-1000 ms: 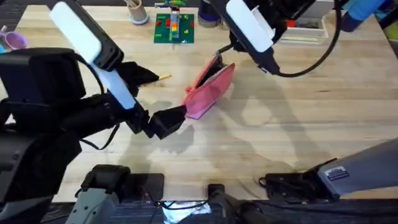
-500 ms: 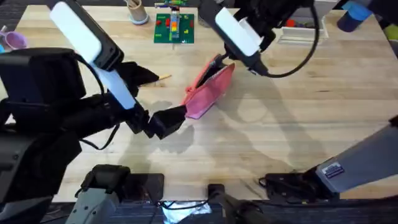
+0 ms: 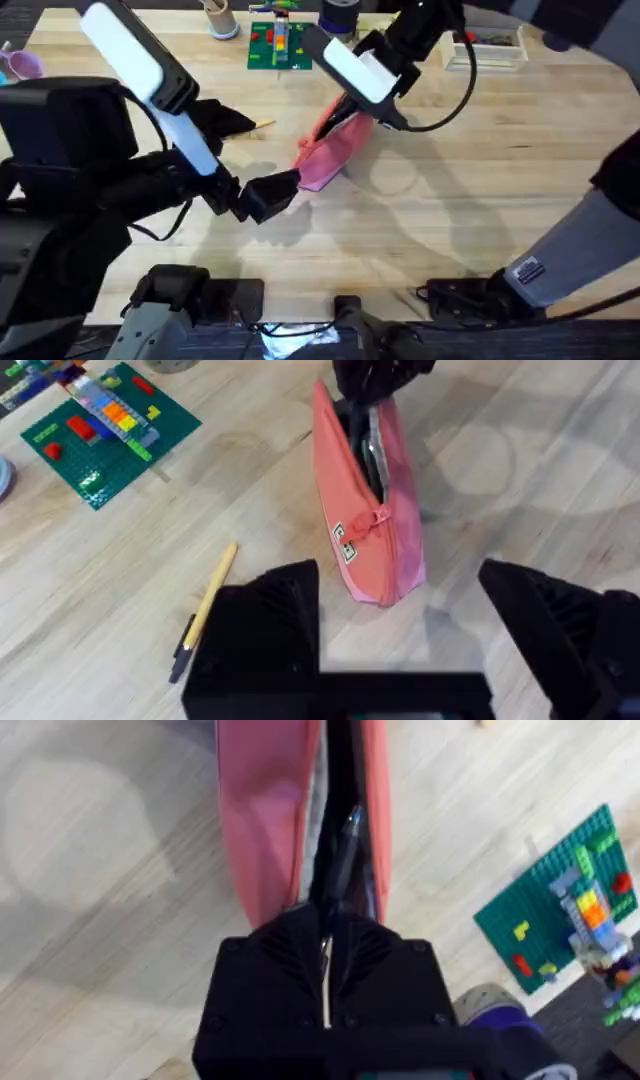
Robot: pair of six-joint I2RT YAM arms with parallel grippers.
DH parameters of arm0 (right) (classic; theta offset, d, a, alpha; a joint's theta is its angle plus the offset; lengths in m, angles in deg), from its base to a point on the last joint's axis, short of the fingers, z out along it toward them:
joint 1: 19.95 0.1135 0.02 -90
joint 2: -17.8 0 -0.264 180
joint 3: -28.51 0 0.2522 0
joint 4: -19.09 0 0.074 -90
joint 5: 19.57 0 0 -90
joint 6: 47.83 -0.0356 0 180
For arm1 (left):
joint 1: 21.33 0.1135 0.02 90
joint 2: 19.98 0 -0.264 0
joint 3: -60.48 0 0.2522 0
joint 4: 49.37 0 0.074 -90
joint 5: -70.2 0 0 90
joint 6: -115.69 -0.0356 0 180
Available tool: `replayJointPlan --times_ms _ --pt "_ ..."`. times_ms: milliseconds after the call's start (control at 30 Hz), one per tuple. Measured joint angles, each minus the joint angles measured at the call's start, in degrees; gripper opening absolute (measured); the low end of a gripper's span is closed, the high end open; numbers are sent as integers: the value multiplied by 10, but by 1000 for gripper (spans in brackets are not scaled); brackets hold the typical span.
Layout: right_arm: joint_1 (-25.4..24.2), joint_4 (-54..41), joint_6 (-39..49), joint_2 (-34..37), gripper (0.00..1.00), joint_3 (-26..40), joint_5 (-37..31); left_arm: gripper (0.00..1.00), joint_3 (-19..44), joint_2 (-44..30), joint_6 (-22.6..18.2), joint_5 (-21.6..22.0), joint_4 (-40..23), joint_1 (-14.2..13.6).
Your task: Unzip the bag, pick up the pens from the table one at a time and place them inside, then zip the bag closed.
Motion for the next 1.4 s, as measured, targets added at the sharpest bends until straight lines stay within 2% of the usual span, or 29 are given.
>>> replayJointPlan --times_ms 400,533,733,1133,1400 --pt "48 0 0 10 33 0 2 994 0 0 0 0 0 0" --pt "56 0 0 10 33 0 37 993 0 0 0 0 0 0" --pt "61 -3 0 10 33 0 77 994 0 0 0 0 0 0" --pt "61 -24 0 10 33 0 88 993 0 0 0 0 0 0" --pt "61 -21 0 53 33 0 95 993 0 0 0 0 0 0"
